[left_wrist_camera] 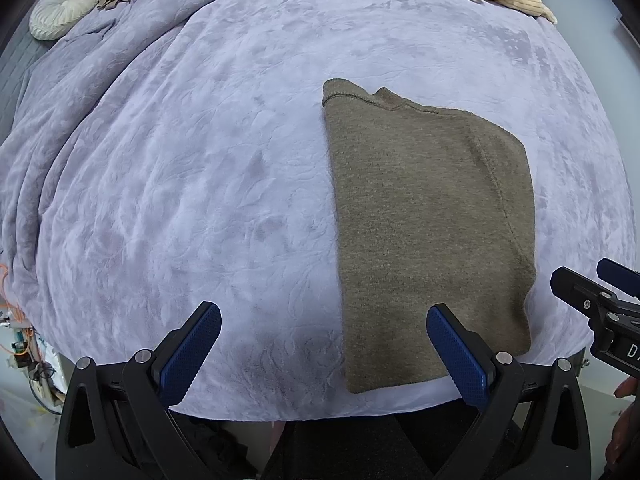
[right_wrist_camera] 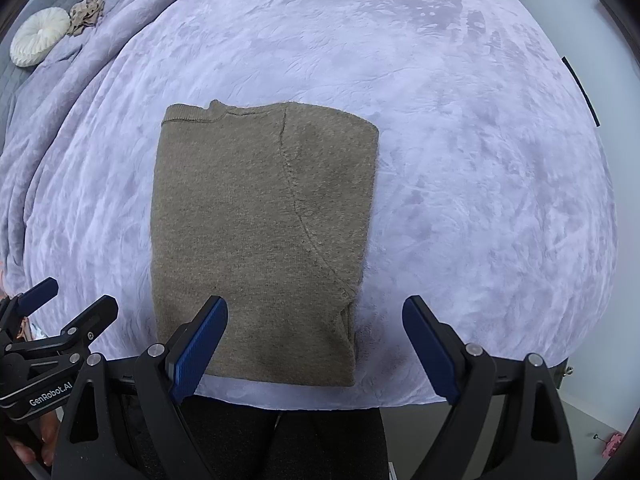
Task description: Fold small clothes
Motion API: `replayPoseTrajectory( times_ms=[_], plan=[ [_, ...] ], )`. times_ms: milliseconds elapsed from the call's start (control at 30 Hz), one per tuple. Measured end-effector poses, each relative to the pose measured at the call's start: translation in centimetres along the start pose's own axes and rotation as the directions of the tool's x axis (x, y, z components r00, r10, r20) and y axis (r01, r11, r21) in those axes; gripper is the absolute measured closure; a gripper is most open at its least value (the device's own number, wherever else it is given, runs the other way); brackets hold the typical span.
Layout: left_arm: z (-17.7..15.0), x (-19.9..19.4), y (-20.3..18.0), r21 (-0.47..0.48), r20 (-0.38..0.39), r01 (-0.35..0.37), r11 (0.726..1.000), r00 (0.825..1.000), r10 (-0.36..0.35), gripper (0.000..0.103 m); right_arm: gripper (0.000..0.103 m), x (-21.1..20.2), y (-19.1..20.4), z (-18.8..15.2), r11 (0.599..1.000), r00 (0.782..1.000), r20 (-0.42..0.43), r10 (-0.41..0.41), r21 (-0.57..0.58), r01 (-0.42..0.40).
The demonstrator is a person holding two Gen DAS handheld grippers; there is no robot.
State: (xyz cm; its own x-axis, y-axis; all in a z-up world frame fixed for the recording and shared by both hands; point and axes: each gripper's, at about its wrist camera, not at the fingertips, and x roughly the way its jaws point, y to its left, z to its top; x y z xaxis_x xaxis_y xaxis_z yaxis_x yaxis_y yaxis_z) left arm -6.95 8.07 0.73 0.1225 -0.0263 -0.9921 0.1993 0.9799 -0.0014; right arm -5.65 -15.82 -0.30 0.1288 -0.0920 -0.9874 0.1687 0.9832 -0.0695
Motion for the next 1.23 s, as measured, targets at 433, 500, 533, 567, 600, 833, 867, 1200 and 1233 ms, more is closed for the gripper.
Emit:
replayPoseTrajectory(
  times_ms=[433, 500, 533, 567, 600, 833, 867, 1200, 1233],
  plan=[
    [-0.03, -0.03, -0.15, 0.001, -0.002, -0.003, 1.0, 1.0, 0.003, 0.0, 0.012, 0.13, 0.16, -0.02, 1.0, 1.0, -0.003, -0.002, -0.002, 0.001],
    [-0.02, -0.03, -0.14, 0.002, -0.002, -0.004, 1.0, 1.0, 0.004, 0.0, 0.012, 0.1, 0.16, -0.03, 1.0, 1.0, -0.003, -0.001, -0.001, 0.001],
    [-0.05, -0.04, -0.13, 0.002, -0.001, -0.006, 1.0, 1.0, 0.006, 0.0, 0.012, 0.11, 0.17, -0.03, 1.0, 1.0, -0.003, -0.001, -0.001, 0.001],
    [-0.08, -0.04, -0.14, 0.003, -0.001, -0.008, 1.0, 1.0, 0.008, 0.0, 0.012, 0.1, 0.16, -0.03, 1.0, 1.0, -0.003, -0.001, -0.001, 0.001],
    [-0.09, -0.03, -0.22, 0.005, 0.0, -0.009, 1.0, 1.0, 0.009, 0.0, 0.012, 0.12, 0.18, -0.02, 1.0, 1.0, -0.003, -0.001, -0.001, 0.001],
    [-0.09, -0.16, -0.22, -0.001, 0.01, -0.02, 1.0, 1.0, 0.02, 0.0, 0.012, 0.1, 0.2, -0.12, 1.0, 1.0, -0.003, -0.002, -0.001, 0.002],
    [-0.08, -0.17, -0.24, -0.002, 0.011, -0.026, 1.0, 1.0, 0.026, 0.0, 0.012, 0.11, 0.27, -0.17, 1.0, 1.0, -0.003, -0.002, -0.003, 0.002],
    [-0.34, -0.28, -0.32, -0.009, 0.023, -0.033, 0.999, 0.999, 0.033, 0.0, 0.012, 0.2, 0.32, -0.27, 1.0, 1.0, -0.005, -0.001, -0.004, 0.001],
    [-0.37, -0.29, -0.37, -0.007, 0.022, -0.029, 1.0, 0.999, 0.03, 0.0, 0.012, 0.23, 0.34, -0.33, 1.0, 1.0, -0.005, -0.001, -0.003, 0.001]
  ],
)
